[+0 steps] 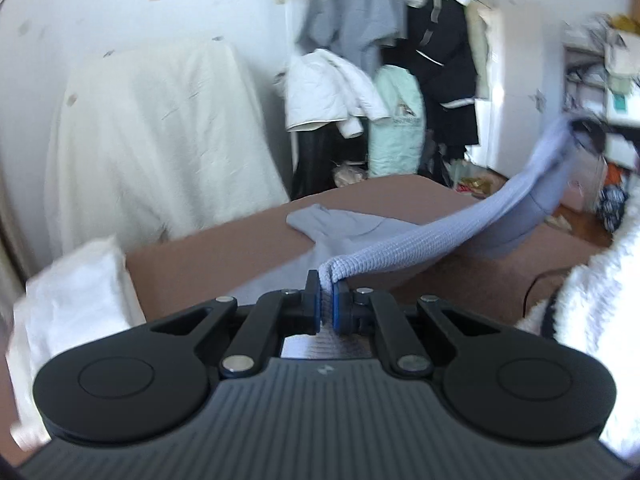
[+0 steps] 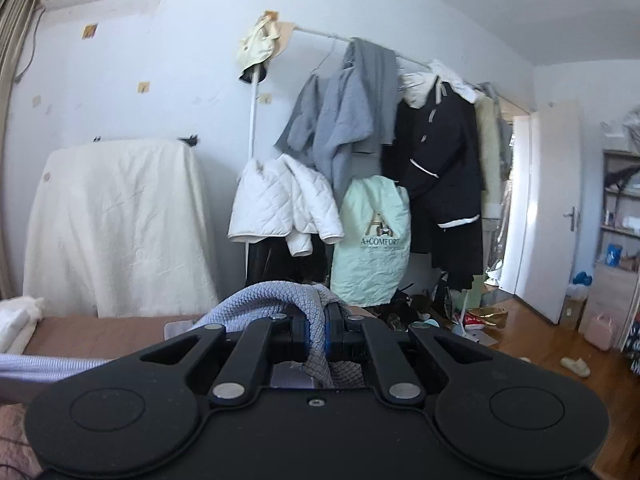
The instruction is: Fold clothes
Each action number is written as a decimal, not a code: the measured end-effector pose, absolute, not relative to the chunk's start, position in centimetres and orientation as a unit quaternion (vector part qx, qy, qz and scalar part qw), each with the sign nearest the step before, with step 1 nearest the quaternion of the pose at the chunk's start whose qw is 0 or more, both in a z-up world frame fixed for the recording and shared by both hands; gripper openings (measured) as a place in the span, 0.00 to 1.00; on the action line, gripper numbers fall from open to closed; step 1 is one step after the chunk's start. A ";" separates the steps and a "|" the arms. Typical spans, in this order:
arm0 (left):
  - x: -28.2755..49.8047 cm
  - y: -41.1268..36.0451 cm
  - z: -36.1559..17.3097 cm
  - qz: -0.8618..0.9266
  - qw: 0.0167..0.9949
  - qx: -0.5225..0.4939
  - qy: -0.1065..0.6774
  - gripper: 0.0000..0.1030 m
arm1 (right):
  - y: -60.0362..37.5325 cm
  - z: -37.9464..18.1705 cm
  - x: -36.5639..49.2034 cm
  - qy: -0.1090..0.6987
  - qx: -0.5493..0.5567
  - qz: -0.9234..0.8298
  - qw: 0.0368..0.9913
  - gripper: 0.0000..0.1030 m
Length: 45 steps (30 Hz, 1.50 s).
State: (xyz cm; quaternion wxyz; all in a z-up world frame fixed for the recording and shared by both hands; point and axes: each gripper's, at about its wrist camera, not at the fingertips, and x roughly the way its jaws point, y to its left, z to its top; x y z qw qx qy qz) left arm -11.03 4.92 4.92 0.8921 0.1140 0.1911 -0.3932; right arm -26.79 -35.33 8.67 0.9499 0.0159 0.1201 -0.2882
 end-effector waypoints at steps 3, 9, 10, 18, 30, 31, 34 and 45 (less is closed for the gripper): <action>-8.7 3.9 4.2 -0.387 0.887 0.121 0.220 0.05 | -37.0 9.8 -23.7 0.151 0.031 -0.262 0.953 0.08; 2.1 1.4 0.1 -0.361 0.860 0.135 0.335 0.05 | -41.4 7.2 -7.3 0.244 0.028 -0.190 0.950 0.08; 4.4 1.2 -0.6 -0.352 0.856 0.127 0.357 0.05 | -42.3 6.5 -3.7 0.267 0.027 -0.175 0.947 0.08; 16.3 -2.0 -9.7 -0.269 0.873 0.115 0.390 0.06 | -45.0 -3.9 16.9 0.388 0.012 -0.158 0.908 0.08; 22.5 -0.6 -15.8 -0.180 0.871 0.088 0.448 0.38 | -45.3 -10.8 24.5 0.443 -0.024 -0.168 0.880 0.08; 22.2 -0.3 -15.8 -0.181 0.874 0.090 0.443 0.38 | -45.4 -11.6 25.1 0.455 -0.024 -0.172 0.873 0.08; 21.1 0.5 -15.2 -0.192 0.881 0.092 0.423 0.40 | -45.3 -13.0 25.9 0.458 -0.019 -0.190 0.868 0.18; 21.6 6.4 -13.0 -0.206 0.862 -0.023 0.463 0.40 | -36.1 -8.4 21.1 0.309 0.082 -0.146 0.936 0.52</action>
